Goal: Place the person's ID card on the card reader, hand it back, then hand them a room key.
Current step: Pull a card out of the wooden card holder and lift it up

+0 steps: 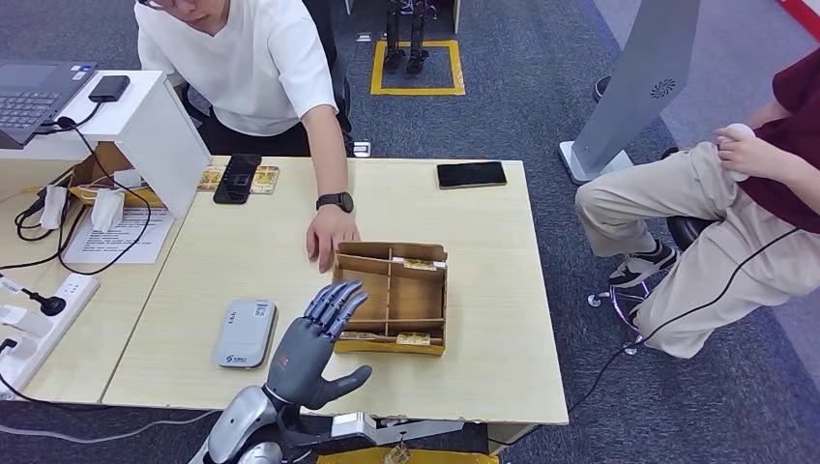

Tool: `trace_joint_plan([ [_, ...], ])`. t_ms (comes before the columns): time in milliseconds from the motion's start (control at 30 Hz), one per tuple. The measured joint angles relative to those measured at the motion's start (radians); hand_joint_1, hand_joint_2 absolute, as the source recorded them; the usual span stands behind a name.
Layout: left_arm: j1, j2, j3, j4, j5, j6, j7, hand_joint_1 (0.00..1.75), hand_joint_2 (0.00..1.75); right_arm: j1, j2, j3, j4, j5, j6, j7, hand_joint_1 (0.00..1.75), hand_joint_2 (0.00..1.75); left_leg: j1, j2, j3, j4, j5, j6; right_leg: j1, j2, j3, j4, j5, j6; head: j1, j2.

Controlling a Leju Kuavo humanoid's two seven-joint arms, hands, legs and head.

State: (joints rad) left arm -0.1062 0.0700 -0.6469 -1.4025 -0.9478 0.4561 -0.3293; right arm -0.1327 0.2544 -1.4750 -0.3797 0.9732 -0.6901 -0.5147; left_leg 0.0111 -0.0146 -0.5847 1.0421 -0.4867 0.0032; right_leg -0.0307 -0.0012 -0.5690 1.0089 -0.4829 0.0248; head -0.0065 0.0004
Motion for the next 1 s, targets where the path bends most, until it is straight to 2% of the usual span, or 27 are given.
trace_joint_plan([
  [400, -0.031, 0.002, -0.043, 0.065, -0.109, -0.019, 0.075, 0.00, 1.75, 0.002, 0.000, 0.032, 0.000, -0.009, 0.000, 0.012, 0.00, 1.75, 0.000, 0.000, 0.000, 0.000, 0.000, 0.000, 0.000, 0.000, 0.000, 0.000, 0.000, 0.000, 0.000, 0.000],
  [700, -0.049, -0.014, -0.055, 0.129, -0.168, -0.024, 0.140, 0.00, 1.75, 0.008, 0.000, 0.065, 0.000, -0.023, 0.000, 0.025, 0.00, 1.75, 0.000, 0.000, 0.000, 0.000, 0.000, 0.000, 0.000, 0.000, 0.000, 0.000, 0.000, 0.000, 0.000, 0.000],
  [1000, -0.060, -0.046, -0.056, 0.186, -0.237, 0.037, 0.215, 0.00, 1.75, 0.012, 0.000, 0.091, 0.000, -0.024, 0.000, 0.040, 0.00, 1.75, 0.000, 0.000, 0.000, 0.000, 0.000, 0.000, 0.000, 0.000, 0.000, 0.000, 0.000, 0.000, 0.000, 0.000],
])
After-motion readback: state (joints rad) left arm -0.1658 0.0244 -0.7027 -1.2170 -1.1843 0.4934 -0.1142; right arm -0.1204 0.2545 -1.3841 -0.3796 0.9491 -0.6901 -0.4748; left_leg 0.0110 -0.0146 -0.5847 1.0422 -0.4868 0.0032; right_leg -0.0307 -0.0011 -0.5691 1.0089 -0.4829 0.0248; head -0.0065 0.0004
